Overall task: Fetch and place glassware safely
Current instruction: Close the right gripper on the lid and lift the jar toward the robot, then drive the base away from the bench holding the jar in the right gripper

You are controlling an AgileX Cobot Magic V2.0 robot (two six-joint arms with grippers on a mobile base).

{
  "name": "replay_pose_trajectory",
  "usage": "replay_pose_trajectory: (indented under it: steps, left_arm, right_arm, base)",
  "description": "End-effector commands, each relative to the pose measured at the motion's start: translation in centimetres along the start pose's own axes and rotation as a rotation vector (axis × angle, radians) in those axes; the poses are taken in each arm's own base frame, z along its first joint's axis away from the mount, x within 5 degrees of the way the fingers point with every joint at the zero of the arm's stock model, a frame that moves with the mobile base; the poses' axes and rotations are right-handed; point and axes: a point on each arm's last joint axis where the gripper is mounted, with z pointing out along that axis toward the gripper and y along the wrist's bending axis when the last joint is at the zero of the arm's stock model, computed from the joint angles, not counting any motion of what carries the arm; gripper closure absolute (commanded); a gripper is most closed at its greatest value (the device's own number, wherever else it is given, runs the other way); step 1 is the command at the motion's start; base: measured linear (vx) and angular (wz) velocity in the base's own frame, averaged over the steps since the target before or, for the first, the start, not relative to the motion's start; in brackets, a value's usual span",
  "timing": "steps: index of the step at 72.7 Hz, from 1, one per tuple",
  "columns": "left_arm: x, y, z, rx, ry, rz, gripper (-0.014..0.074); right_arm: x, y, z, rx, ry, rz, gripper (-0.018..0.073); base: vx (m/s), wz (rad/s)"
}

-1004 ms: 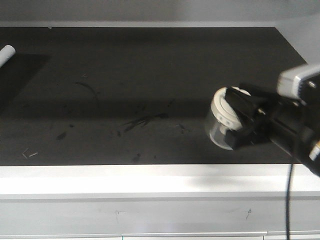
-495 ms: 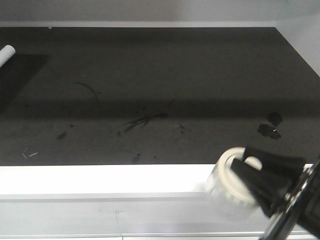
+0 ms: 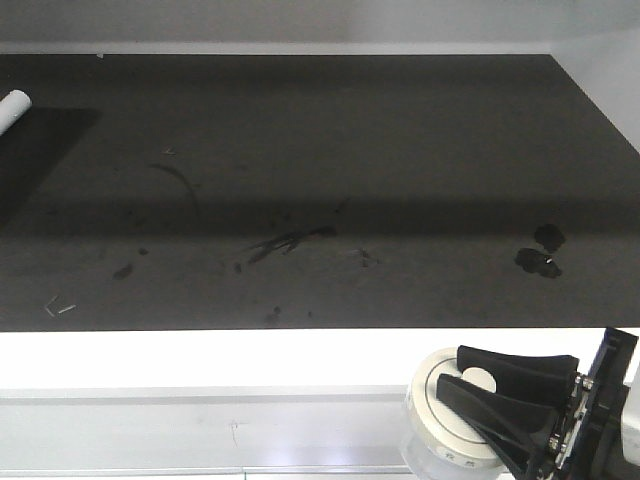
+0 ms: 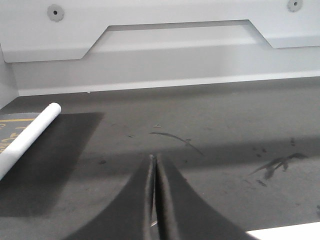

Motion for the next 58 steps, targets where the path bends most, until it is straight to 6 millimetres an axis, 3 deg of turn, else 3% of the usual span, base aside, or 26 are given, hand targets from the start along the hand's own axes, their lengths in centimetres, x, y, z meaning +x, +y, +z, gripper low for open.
replay_pose_trajectory:
  steps: [1,58]
  left_arm:
    - [-1.48,-0.07,-0.12,0.006,-0.093,-0.013,0.0603]
    - [-1.48,-0.07,-0.12,0.006,-0.093,-0.013,0.0603]
  right_arm:
    - [-1.24,0.00,-0.10,-0.003,-0.049,0.014,0.0560]
    - [-1.25,0.06,-0.10,-0.010,-0.050,0.020,0.0560]
  base:
    - [0.00,0.00]
    - [0.00,0.02]
